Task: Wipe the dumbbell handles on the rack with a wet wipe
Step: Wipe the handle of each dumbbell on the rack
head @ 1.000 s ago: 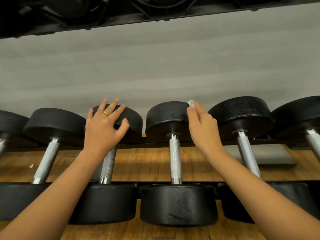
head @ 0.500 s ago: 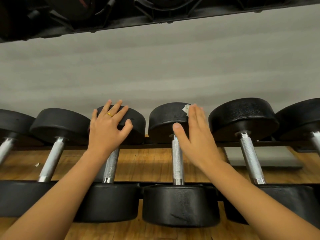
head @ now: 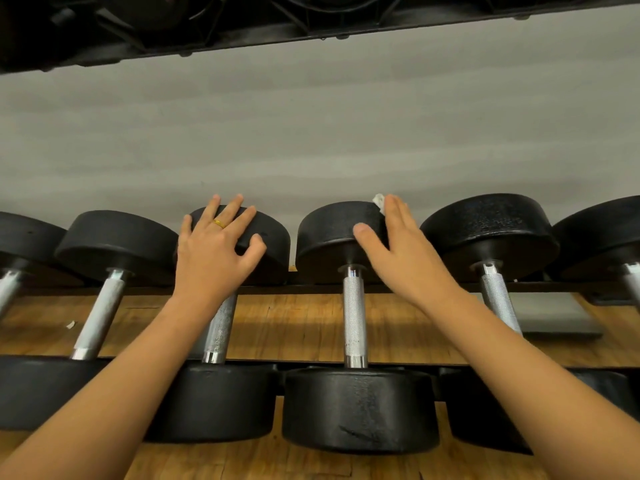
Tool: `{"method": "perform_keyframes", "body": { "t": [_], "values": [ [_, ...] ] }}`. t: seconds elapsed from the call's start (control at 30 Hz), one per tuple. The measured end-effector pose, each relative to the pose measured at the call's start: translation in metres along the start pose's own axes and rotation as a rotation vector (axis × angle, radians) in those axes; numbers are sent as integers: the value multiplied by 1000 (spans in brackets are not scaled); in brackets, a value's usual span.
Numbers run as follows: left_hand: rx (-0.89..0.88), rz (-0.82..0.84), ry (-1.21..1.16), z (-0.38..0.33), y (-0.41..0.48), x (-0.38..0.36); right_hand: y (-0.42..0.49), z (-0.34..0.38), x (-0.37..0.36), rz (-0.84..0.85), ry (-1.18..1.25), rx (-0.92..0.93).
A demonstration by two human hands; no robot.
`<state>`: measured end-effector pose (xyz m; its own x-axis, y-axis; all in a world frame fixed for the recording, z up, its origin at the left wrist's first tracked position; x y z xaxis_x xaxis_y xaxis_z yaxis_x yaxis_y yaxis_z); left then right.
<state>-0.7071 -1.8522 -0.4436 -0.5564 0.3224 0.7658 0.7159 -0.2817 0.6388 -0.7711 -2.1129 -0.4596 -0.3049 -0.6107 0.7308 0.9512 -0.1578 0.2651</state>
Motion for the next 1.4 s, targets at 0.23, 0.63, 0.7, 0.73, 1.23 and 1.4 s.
{"method": "perform_keyframes", "body": {
  "t": [0.23,0.63,0.7,0.73,1.23,1.4],
  "values": [
    [-20,-29,0,0,0,0,-23,35,-13,-29,-229,241],
    [-51,-16,16,4,1,-8,-13,18,0,70,-424,361],
    [-49,-22,9,5,2,-8,-1,33,-1,92,-452,406],
    [-46,-26,7,6,2,-7,4,42,-3,110,-459,427],
    [-23,-10,-16,5,4,-10,24,65,-10,311,-693,651],
    [-24,-1,-12,6,3,-11,19,62,1,373,-743,671]
  ]
}}
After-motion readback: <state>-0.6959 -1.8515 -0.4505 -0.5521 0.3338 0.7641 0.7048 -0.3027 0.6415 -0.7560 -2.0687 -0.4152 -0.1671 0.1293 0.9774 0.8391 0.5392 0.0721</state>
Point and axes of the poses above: each hand's wrist, its own y-axis towards the middle knuckle, its own x-axis out of the back of the hand, z = x × y, the point moved 7 cm from there along y, towards the middle knuckle, and after that the axes turned 2 degrees about -x, right-handed, at the moved point
